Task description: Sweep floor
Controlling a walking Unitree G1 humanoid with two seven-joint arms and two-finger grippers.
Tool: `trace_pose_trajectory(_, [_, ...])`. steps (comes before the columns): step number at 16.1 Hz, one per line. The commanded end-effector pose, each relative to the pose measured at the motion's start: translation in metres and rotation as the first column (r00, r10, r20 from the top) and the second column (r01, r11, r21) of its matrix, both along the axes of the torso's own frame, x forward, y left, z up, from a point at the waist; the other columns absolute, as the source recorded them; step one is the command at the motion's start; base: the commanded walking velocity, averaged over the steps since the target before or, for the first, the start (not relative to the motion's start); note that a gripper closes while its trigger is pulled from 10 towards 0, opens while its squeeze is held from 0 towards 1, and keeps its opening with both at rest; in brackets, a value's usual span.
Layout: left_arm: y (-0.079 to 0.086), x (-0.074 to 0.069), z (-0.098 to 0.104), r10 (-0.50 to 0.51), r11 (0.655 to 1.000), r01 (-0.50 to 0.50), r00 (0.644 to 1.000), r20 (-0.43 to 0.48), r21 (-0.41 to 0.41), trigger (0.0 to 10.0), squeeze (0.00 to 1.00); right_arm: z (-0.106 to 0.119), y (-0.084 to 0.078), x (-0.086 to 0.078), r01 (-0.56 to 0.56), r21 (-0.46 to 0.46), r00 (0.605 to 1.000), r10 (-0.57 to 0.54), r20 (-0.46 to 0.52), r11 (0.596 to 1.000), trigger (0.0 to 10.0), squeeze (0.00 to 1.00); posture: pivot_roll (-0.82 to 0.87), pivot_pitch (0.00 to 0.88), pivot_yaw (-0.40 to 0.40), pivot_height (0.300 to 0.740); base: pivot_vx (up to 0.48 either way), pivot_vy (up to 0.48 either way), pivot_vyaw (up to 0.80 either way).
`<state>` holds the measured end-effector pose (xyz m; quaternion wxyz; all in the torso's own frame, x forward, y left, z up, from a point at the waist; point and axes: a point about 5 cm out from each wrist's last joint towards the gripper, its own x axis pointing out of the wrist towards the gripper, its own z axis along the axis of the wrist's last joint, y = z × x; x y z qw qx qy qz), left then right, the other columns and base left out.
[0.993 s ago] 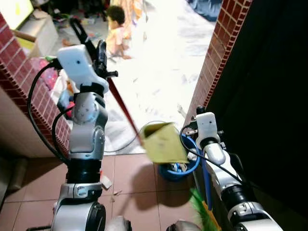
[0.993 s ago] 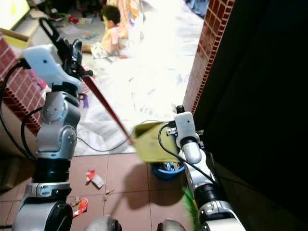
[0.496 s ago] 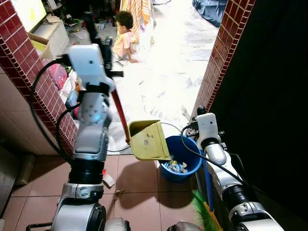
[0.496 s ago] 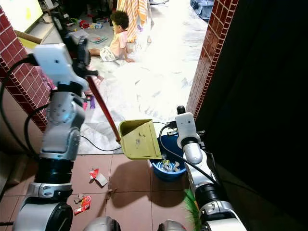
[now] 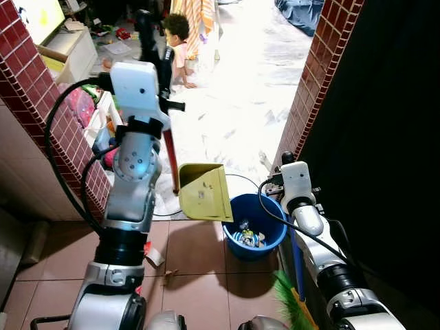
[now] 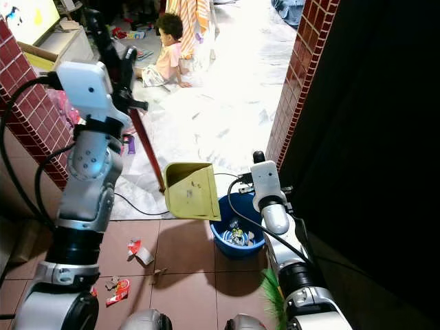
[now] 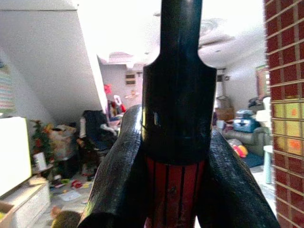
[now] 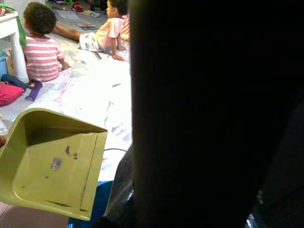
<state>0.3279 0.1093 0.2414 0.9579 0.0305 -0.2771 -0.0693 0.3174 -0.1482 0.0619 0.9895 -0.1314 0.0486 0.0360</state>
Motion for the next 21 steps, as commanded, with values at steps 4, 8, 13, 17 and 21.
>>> trace_pose_trajectory(4, [-0.043, -0.012, 0.01, -0.224, 0.974, 0.223, 0.972, 0.075, 0.03, 10.0, 0.0, 0.006, 0.004, 0.005, -0.01, -0.003, 0.999, 0.01, 0.033, 1.0, 10.0, 0.0, -0.03, 0.0, 0.022, 0.74, 0.0, 0.0, 0.0])
trace_pose_trajectory(8, [-0.103, -0.048, -0.016, -0.664, 0.685, 0.621, 0.747, -0.024, 0.382, 10.0, 0.0, 0.009, 0.005, 0.007, -0.005, -0.004, 0.999, 0.005, 0.046, 1.0, 10.0, 0.0, -0.04, 0.0, 0.035, 0.74, 0.0, 0.0, 0.0])
trace_pose_trajectory(13, [-0.107, -0.047, -0.03, -0.701, 0.577, 0.664, 0.701, -0.128, 0.476, 10.0, 0.0, 0.008, 0.005, 0.007, 0.0, -0.003, 0.999, 0.0, 0.053, 1.0, 10.0, 0.0, -0.04, 0.0, 0.04, 0.74, 0.0, 0.0, 0.0])
trace_pose_trajectory(17, [-0.072, -0.016, 0.019, -0.47, 0.871, 0.443, 0.877, 0.098, 0.211, 10.0, 0.0, 0.009, 0.006, 0.008, -0.008, -0.005, 0.998, 0.009, 0.059, 1.0, 10.0, 0.0, -0.03, 0.0, 0.027, 0.74, 0.0, 0.0, 0.0])
trace_pose_trajectory(21, [-0.012, -0.001, 0.075, -0.161, 0.979, 0.189, 0.947, 0.276, -0.077, 10.0, 0.0, 0.008, 0.009, 0.008, -0.02, -0.005, 0.998, 0.02, 0.059, 1.0, 10.0, 0.0, -0.03, 0.0, 0.023, 0.74, 0.0, 0.0, 0.0])
